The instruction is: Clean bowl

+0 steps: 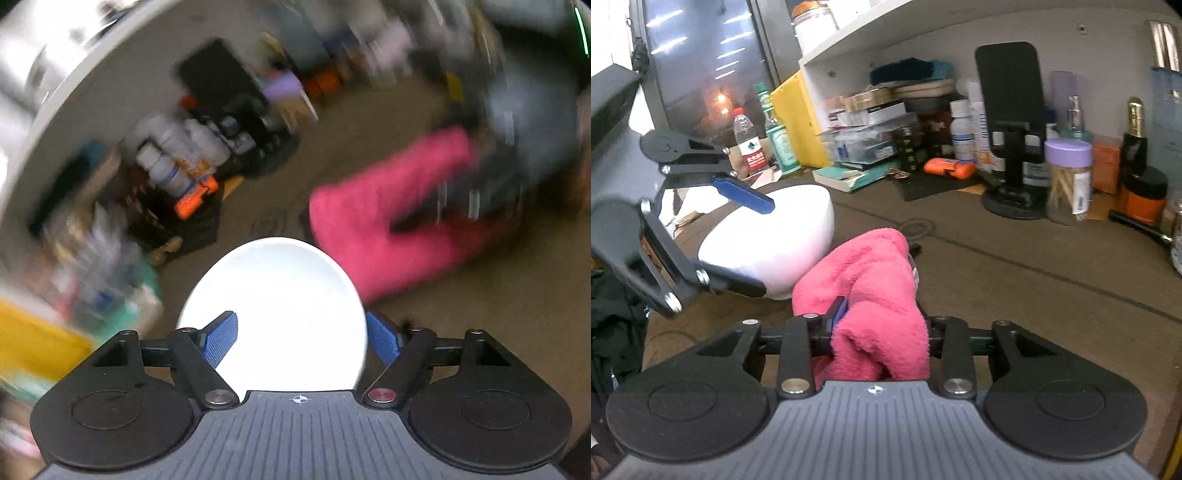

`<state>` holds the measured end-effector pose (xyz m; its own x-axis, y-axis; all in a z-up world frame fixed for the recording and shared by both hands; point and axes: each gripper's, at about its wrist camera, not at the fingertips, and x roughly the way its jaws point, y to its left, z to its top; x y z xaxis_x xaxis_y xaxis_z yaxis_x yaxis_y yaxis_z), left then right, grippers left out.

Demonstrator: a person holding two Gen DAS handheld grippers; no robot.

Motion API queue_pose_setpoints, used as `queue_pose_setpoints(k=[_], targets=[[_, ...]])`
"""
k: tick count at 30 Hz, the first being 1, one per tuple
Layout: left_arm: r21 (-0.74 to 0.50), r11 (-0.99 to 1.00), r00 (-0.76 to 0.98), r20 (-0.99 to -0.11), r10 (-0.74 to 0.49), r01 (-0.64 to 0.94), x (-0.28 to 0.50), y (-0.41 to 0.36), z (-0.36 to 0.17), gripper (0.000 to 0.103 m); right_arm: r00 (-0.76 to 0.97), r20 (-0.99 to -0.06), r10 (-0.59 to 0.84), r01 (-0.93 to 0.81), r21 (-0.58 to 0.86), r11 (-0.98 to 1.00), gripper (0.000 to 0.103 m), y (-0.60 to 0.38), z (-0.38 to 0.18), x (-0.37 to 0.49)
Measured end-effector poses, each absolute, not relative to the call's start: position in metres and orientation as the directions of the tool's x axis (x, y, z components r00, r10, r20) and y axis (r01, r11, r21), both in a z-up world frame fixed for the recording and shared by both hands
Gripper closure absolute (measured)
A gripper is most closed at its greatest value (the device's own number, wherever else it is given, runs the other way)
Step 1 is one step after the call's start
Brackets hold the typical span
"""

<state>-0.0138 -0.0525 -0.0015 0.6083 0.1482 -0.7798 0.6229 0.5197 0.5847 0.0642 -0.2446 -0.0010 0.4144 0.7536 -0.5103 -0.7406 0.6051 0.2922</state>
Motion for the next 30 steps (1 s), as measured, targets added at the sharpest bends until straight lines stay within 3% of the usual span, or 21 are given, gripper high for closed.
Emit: queue_pose_setpoints(k=[4,5,7,8,9,13,15,17,19,22,24,27,29,30], targets=[[0.642,0.384,0.600,-0.763,0.239,0.664,-0.012,-0.071,-0.011,0.022,0.416,-0.509,0.754,-0.730,0.307,0.610,0.064,-0.247,-0.004,0.067],[0.647,0.319,0.590,-0.762,0.268,0.692,-0.014,-0.076,-0.018,0.029,0.419,-0.510,0.751,-0.728,0.305,0.614,0.062,-0.247,-0.004,0.066],[0.639,0.243,0.567,-0.764,0.307,0.730,-0.015,-0.081,-0.028,0.049,0.424,-0.510,0.748,-0.723,0.308,0.619,0.060,-0.245,-0.005,0.066],[0.602,0.241,0.515,-0.787,0.341,0.761,-0.013,-0.085,-0.033,0.071,0.426,-0.510,0.747,-0.722,0.306,0.621,0.060,-0.245,-0.005,0.066],[0.566,0.256,0.464,-0.808,0.363,0.784,-0.011,-0.087,-0.037,0.087,0.428,-0.510,0.746,-0.722,0.304,0.622,0.060,-0.245,-0.005,0.066],[0.522,0.349,0.415,-0.845,0.338,0.778,0.000,-0.077,-0.031,0.090,0.430,-0.508,0.746,-0.723,0.302,0.622,0.060,-0.246,-0.005,0.065],[0.363,0.659,0.400,-0.911,0.101,0.659,0.023,-0.044,0.011,0.090,0.433,-0.506,0.746,-0.726,0.296,0.621,0.060,-0.246,-0.004,0.064],[0.174,0.816,0.420,-0.903,-0.091,0.552,0.027,-0.014,0.035,0.091,0.429,-0.503,0.750,-0.735,0.289,0.614,0.060,-0.245,-0.004,0.063],[-0.065,0.901,0.484,-0.825,-0.290,0.430,0.017,0.038,0.041,0.091,0.430,-0.497,0.754,-0.744,0.277,0.608,0.060,-0.244,-0.002,0.060],[-0.318,0.892,0.554,-0.701,-0.450,0.322,0.004,0.092,0.038,0.088,0.445,-0.473,0.760,-0.760,0.250,0.600,0.060,-0.242,0.004,0.055],[-0.511,0.826,0.628,-0.569,-0.532,0.237,-0.007,0.138,0.026,0.082,0.467,-0.420,0.778,-0.790,0.196,0.580,0.061,-0.236,0.017,0.044],[-0.641,0.741,0.682,-0.452,-0.575,0.200,-0.017,0.176,0.008,0.074,0.496,-0.375,0.783,-0.826,0.074,0.559,0.064,-0.216,0.033,0.032],[-0.692,0.692,0.696,-0.394,-0.601,0.205,-0.023,0.188,0.003,0.074,0.487,-0.397,0.778,-0.845,0.012,0.534,0.075,-0.189,0.040,0.032],[-0.691,0.690,0.690,-0.391,-0.608,0.217,-0.025,0.190,0.002,0.072,0.481,-0.412,0.774,-0.852,-0.013,0.523,0.088,-0.176,0.043,0.033]])
